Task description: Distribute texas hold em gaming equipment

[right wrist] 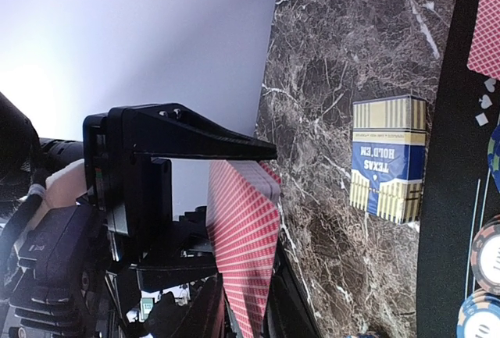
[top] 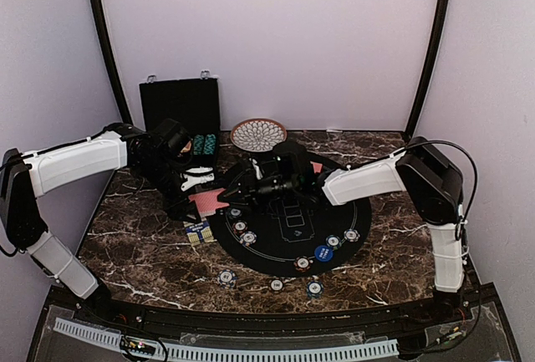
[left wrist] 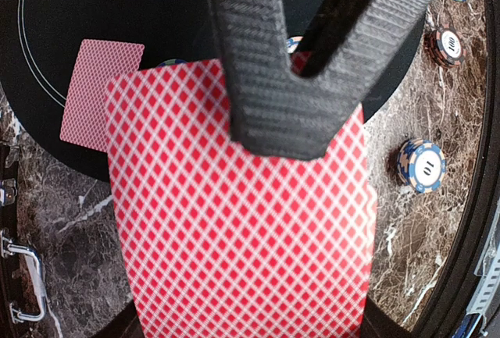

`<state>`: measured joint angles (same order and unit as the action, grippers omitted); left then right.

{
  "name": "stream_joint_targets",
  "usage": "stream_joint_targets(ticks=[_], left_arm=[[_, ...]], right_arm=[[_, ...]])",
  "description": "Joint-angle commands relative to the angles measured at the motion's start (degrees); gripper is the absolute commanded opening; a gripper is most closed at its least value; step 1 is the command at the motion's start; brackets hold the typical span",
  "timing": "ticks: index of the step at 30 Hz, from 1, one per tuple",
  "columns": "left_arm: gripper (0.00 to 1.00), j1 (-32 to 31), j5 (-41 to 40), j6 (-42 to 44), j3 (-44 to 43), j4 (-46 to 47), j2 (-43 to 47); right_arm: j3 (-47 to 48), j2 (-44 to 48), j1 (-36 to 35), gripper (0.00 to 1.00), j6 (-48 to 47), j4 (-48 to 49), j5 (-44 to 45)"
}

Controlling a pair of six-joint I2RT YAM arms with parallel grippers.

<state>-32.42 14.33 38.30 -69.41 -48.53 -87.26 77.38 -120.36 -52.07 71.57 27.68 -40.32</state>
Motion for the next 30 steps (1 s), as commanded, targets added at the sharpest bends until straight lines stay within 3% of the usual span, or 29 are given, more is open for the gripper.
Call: stream_joint_targets(ticks=[1, 8, 19, 30], left_arm=[[0.0, -0.16, 0.51, -0.07, -0.93, -0.25, 2.28], [0.0, -0.14, -0.16, 0.1, -0.82, -0.27, 2.06], [0.0, -0.18, -0.48, 0.14, -0.65, -0.55, 2.02], [0.0, -0.18, -0.49, 0.36, -0.72, -0.94, 2.01]], right_arm=[[-0.68, 1.97, 0.13, 0.15, 1.3, 3.83, -1.53], [-2.33, 3.9, 0.42, 0.0, 1.02, 3.4, -1.52], [-9.72, 11.4, 3.5, 0.0, -1.97, 0.05, -0.88], [-27.05, 25.1, 10.8, 0.0, -8.93, -10.1, 0.35]])
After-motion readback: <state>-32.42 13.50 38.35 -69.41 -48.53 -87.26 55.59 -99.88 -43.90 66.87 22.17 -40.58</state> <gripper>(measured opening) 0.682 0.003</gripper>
